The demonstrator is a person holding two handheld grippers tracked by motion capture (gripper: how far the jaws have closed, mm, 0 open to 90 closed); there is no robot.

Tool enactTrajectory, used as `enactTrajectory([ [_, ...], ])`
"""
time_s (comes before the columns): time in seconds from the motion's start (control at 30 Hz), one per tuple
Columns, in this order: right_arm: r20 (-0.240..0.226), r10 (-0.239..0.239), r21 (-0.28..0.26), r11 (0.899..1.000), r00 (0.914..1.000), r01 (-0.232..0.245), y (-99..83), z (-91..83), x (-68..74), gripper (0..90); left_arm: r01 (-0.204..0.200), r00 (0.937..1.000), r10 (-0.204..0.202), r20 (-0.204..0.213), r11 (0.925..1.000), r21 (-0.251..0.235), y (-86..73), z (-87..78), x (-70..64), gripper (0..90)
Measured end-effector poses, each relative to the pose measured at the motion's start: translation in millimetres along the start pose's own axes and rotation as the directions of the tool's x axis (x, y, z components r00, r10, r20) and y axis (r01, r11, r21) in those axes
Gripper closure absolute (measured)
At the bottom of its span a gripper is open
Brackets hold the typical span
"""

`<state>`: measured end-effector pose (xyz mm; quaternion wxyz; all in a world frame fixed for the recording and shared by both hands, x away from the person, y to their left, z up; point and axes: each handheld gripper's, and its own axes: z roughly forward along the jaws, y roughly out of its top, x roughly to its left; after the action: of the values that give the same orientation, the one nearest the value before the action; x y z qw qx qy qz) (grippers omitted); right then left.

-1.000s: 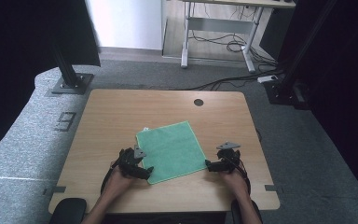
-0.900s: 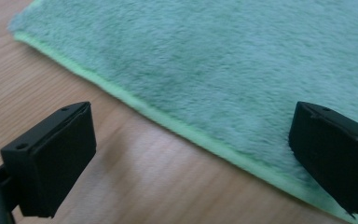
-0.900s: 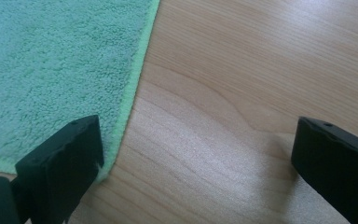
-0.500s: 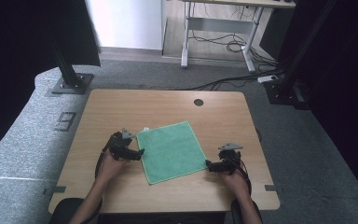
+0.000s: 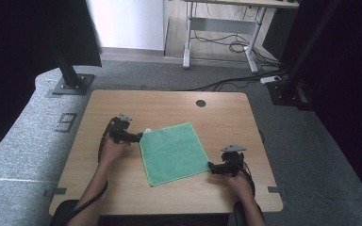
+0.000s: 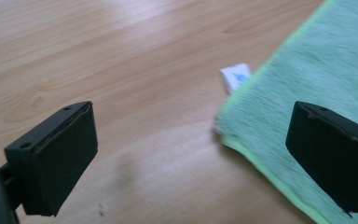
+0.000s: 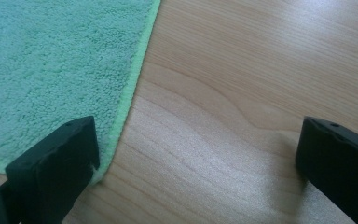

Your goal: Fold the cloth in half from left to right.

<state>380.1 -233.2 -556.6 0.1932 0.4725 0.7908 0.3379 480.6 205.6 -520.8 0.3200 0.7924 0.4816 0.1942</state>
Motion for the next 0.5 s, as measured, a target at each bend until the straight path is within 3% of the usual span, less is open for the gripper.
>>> enactTrajectory([
  [0.13,-0.002,-0.002,0.0,1.0,1.0,0.002,-0.1,-0.1,-0.2,0.0,0.032,0.9995,-0.032,-0.001,0.9995,0.001,1.2,10.0,5.8,2.5],
  [0.5,-0.003,-0.004,0.0,1.0,1.0,0.004,0.0,0.0,-0.3,0.0,0.023,0.9995,-0.022,-0.025,0.9988,0.043,-6.8,30.0,6.7,1.3],
])
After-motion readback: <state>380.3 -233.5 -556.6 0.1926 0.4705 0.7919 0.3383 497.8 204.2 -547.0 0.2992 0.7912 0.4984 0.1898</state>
